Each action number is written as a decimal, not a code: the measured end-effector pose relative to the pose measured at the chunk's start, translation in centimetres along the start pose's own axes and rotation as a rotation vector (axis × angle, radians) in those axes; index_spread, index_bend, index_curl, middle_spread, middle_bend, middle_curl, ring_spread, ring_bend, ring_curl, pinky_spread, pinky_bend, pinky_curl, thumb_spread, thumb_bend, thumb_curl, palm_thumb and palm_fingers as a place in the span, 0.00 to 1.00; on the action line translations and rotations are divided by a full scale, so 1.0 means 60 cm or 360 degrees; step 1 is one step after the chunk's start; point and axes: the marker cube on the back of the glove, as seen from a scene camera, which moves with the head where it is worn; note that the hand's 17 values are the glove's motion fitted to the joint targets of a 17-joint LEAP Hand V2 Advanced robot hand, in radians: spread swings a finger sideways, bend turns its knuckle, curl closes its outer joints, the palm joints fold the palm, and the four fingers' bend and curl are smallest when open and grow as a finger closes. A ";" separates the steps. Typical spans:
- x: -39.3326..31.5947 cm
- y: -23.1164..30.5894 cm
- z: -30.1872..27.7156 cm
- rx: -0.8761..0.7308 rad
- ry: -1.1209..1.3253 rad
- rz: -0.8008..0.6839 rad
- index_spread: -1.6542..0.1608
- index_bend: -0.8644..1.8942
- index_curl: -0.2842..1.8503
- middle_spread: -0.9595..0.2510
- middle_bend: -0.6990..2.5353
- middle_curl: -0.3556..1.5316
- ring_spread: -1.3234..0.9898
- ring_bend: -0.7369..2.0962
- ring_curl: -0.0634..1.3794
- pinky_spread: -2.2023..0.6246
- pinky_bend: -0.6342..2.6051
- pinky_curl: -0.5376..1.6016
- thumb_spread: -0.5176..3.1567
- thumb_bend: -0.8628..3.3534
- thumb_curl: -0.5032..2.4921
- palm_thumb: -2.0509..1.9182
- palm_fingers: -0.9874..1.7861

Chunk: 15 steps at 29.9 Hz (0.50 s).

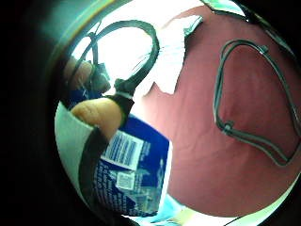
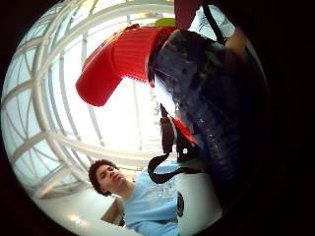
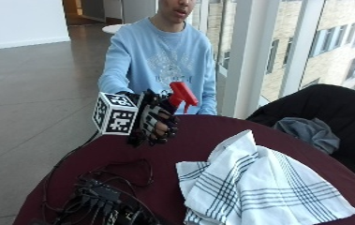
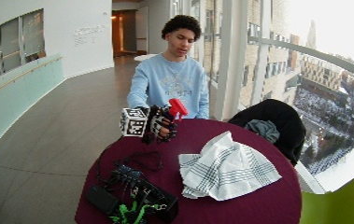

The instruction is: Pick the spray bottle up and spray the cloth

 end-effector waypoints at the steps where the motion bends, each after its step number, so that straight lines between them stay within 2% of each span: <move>1: -0.004 -0.007 0.002 -0.0029 0.0015 0.0021 0.79 0.36 0.28 0.74 0.29 0.42 0.57 0.41 0.32 0.86 0.26 0.41 0.43 0.20 0.30 0.69 0.75; 15: -0.026 -0.076 0.026 -0.0233 0.0036 0.0181 0.80 0.36 0.28 0.75 0.29 0.43 0.58 0.41 0.32 0.86 0.25 0.41 0.44 0.20 0.30 0.69 0.74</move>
